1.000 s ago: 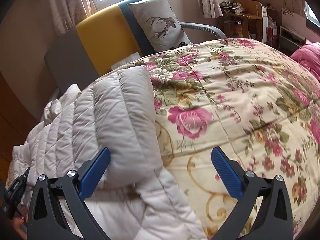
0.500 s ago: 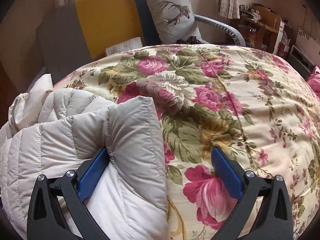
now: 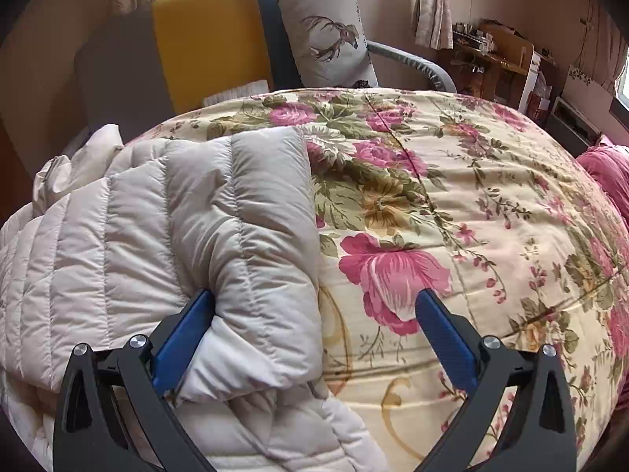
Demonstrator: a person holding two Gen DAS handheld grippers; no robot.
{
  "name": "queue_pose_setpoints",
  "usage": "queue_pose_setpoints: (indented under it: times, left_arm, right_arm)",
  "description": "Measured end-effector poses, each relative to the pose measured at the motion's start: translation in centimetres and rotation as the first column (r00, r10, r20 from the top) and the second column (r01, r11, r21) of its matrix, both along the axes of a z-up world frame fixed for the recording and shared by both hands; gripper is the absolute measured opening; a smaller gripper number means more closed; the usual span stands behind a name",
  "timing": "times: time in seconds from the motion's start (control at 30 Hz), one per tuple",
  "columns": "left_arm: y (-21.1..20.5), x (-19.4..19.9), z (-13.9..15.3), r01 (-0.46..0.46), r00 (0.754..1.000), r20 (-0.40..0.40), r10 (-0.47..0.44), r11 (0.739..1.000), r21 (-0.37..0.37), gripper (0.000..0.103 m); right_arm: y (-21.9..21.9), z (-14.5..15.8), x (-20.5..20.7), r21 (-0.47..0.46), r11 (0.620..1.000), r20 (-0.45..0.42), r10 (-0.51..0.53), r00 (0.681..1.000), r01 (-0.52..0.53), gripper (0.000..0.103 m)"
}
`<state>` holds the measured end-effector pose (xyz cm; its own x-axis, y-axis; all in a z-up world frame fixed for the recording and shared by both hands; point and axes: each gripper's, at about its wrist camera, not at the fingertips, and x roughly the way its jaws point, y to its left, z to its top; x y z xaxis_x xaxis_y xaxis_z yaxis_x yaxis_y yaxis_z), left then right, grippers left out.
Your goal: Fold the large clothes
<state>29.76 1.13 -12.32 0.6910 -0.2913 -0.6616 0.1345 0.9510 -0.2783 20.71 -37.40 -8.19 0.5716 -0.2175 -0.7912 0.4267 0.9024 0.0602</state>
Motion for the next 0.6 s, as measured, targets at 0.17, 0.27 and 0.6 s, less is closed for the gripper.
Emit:
queue_pose_setpoints:
  times: [0.17,0.27,0.6]
  left_arm:
    - [-0.9,0.8,-0.1,0.01,1.0,-0.014,-0.009,0.999,0.048,0.008]
    - [-0.8,0.7,0.4,0.011,1.0,-0.014,-0.011,0.999,0.042,0.012]
    - [0.3,-4.9,4.7,0.079,0.997,0.009,-0.08,0.993,0.091,0.067]
  right_arm:
    - [0.0,-1.0,1.1,0.0,1.0,-0.023,0.004,1.0,-0.004,0.101]
    - [0.0,-1.0,1.0,0.0,1.0,-0.018,0.004,1.0,-0.004,0.101]
    - [0.9,1.4,-0.4,-0.024,0.999,-0.022,0.031,0.999,-0.032,0.101]
